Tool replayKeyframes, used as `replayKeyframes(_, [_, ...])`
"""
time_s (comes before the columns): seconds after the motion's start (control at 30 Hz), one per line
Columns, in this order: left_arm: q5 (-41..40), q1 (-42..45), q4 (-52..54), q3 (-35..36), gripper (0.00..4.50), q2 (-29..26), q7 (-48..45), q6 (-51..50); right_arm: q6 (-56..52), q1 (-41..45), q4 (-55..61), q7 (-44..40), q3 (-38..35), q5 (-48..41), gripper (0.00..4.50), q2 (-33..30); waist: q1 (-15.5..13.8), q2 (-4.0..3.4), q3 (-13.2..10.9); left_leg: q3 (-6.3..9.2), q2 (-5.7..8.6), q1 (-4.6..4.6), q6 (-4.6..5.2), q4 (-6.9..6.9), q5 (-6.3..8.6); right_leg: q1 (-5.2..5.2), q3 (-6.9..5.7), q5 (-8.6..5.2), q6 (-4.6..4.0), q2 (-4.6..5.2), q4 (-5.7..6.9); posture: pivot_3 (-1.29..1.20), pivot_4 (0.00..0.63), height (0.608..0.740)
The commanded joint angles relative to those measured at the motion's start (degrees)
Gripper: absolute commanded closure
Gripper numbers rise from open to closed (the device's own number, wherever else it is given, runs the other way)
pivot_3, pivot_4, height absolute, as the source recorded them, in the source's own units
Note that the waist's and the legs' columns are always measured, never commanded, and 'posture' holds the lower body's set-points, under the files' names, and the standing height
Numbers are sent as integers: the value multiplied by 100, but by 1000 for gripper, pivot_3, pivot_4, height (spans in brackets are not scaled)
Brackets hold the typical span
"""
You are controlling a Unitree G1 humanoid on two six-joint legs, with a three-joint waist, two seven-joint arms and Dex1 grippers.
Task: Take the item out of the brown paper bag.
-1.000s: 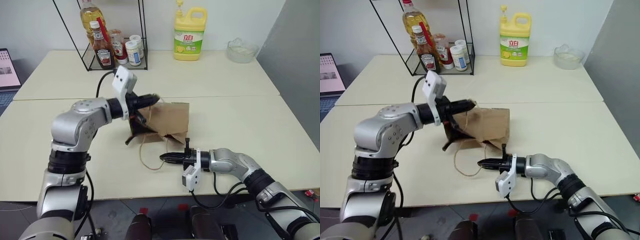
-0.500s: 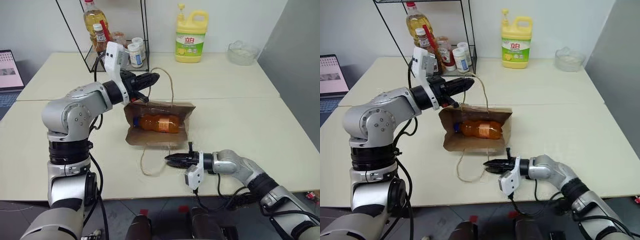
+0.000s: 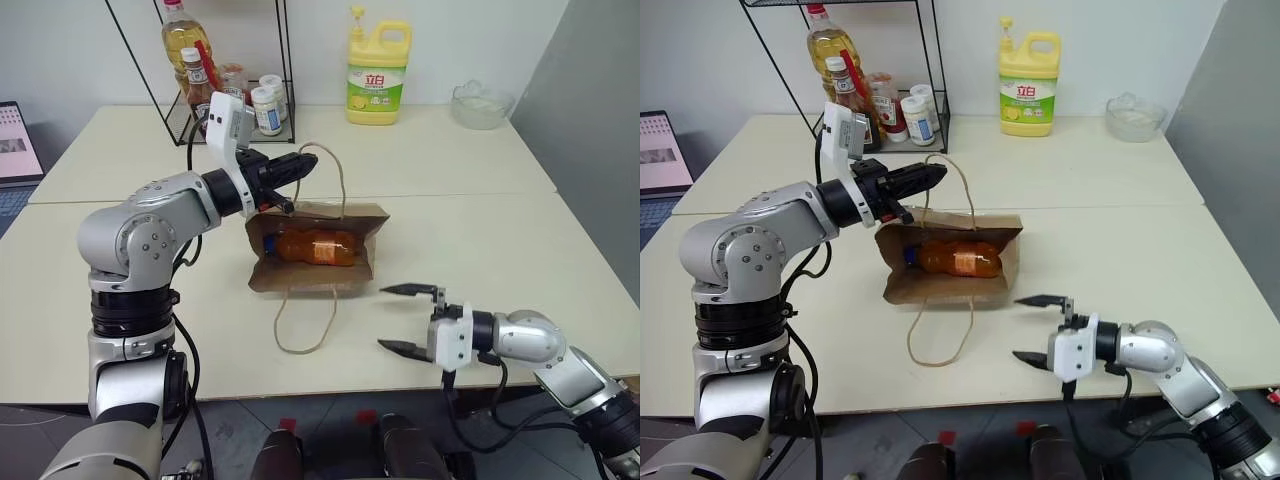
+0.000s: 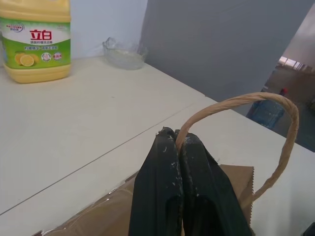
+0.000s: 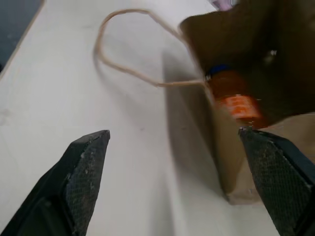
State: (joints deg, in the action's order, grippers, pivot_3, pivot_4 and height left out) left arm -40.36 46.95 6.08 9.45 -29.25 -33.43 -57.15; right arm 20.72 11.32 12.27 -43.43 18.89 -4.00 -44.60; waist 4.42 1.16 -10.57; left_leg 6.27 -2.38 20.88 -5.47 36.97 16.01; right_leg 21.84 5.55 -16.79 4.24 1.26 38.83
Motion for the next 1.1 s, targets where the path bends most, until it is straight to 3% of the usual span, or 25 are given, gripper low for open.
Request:
replayKeyframes(0.03, [-21,40,64,84,4500,-117,-91,119,-1703,124,1004,78,-357,-1164,647,208,-4,0,0,1,0,0,0,0,0,0,0,0,0,0,0,0,150,740])
replayKeyframes(0.23, [35,115,-16,8,4500,-174,-162,131,-4221,1180,1733,517,-152,-2265,2805,1250,-3,-2,-1,3,0,4,-1,-1,-1,10,-1,-1,-2,-2,2,0,150,740])
replayKeyframes(0.4, [87,150,-63,-38,4500,-195,-182,175,-5195,1909,948,976,-85,-2649,4490,2687,-7,-3,-2,6,-4,20,-3,-4,-1,27,-6,-2,-4,-5,4,0,150,740])
replayKeyframes(0.53, [90,133,-6,-31,4500,-198,-155,143,-5248,2227,371,965,15,-2552,4490,3472,4,-4,-3,6,-5,31,-4,-4,-2,42,-8,-2,-4,-5,8,0,150,740])
replayKeyframes(0.77, [69,82,70,19,4500,-226,-102,100,-5156,2329,-192,835,14,-2384,4490,3943,16,-6,-4,7,-5,34,-2,-6,-1,45,-11,-2,-4,-4,7,0,150,740])
replayKeyframes(1.1, [45,-4,139,43,4500,-143,-40,128,-3935,2344,-937,1057,552,-197,4490,3033,23,-6,-4,5,-8,36,-3,-7,-1,47,-12,-2,-3,-6,4,0,150,740])
